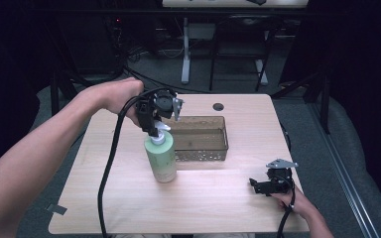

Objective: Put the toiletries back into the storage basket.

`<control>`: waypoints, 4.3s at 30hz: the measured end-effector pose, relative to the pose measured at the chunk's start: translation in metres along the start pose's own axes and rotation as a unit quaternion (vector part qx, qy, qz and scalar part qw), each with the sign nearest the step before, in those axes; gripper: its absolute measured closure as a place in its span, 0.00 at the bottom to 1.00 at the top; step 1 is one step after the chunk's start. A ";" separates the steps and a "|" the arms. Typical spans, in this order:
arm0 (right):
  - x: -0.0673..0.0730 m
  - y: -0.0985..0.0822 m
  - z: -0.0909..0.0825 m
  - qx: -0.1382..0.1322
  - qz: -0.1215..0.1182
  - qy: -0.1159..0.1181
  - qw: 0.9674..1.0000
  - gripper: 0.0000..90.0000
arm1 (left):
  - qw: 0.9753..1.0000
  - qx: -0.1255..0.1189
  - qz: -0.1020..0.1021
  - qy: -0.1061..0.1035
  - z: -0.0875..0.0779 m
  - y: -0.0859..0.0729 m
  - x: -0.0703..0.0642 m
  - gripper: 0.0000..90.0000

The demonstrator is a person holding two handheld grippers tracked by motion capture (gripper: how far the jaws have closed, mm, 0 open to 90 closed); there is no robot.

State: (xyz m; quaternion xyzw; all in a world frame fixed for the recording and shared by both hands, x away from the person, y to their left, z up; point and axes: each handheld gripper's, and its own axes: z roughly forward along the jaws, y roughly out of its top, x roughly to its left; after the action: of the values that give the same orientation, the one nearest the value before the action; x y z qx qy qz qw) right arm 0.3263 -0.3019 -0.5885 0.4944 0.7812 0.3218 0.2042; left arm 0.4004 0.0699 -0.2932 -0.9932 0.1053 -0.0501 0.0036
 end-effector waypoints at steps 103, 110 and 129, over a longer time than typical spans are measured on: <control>0.000 0.000 0.000 0.002 0.000 0.001 1.000 0.00 | 0.996 0.041 -0.061 0.059 -0.074 -0.019 0.044 0.70; 0.000 0.000 0.000 0.001 0.000 0.001 1.000 0.00 | 0.995 0.039 -0.065 0.062 -0.073 -0.020 0.048 0.70; 0.000 0.000 0.000 0.002 0.000 0.001 1.000 0.00 | 0.994 0.047 -0.071 0.066 -0.067 -0.020 0.057 0.70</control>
State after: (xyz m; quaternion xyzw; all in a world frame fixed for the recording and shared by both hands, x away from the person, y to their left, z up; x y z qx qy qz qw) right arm 0.3261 -0.3021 -0.5883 0.4945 0.7820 0.3206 0.2029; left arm 0.4532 0.0778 -0.2209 -0.9914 0.0316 -0.1203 0.0402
